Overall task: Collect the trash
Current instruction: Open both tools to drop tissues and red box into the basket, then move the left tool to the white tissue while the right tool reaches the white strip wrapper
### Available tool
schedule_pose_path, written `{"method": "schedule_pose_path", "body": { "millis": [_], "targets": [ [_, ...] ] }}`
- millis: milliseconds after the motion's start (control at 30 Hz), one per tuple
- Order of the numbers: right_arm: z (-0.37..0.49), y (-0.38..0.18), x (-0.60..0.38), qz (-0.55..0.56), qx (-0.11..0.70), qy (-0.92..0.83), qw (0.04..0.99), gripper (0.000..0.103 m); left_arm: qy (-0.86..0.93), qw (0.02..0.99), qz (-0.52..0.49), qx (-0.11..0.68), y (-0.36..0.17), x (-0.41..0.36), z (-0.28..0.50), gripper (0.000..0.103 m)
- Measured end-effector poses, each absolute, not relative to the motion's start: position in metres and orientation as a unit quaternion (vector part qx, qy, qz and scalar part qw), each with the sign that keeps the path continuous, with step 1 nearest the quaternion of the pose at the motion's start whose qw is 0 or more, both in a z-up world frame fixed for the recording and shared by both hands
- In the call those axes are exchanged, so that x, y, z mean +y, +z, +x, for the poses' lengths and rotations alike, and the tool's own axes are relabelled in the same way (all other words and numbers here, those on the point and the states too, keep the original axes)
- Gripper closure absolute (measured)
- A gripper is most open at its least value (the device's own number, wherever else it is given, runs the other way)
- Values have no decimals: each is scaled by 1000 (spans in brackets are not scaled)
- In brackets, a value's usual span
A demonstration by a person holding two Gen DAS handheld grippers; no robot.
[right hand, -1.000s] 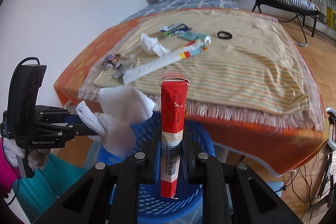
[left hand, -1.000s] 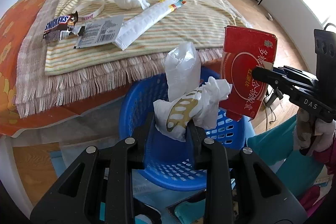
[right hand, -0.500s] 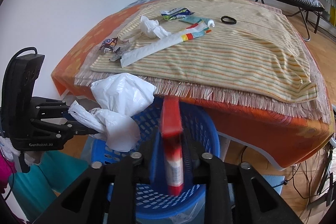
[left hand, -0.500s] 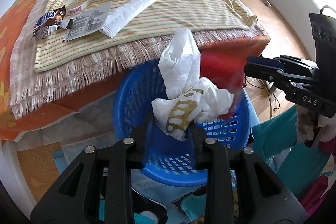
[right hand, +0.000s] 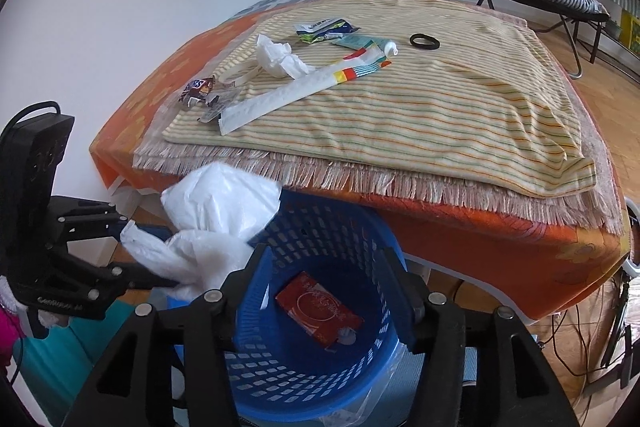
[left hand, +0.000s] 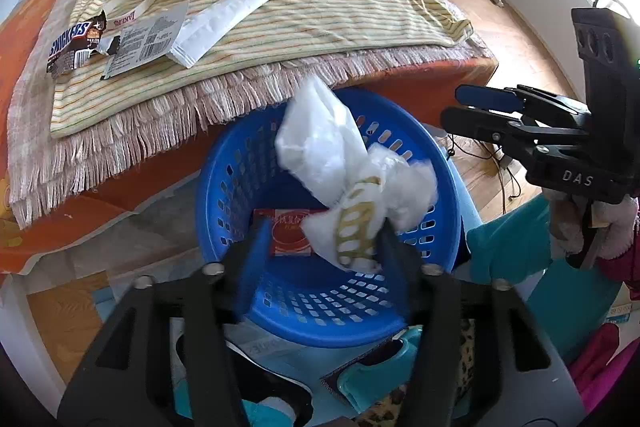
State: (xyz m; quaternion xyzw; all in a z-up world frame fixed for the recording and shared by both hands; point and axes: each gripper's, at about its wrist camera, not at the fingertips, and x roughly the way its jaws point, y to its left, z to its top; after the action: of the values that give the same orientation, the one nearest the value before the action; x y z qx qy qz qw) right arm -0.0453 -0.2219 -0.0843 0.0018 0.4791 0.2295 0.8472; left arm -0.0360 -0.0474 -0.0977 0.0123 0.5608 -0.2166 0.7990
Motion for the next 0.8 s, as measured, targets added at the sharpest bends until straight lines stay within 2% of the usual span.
{"method": "schedule_pose_path", "body": {
  "millis": [300,800],
  "targets": [
    [-43,-85,-222,6,480,224,848,45,-220,803,18,554,-95,-50,-37,45],
    [-30,-73,-224,31,469,215,856,23,-136,838,-36,528,-76,-9,-13,45]
  ]
}}
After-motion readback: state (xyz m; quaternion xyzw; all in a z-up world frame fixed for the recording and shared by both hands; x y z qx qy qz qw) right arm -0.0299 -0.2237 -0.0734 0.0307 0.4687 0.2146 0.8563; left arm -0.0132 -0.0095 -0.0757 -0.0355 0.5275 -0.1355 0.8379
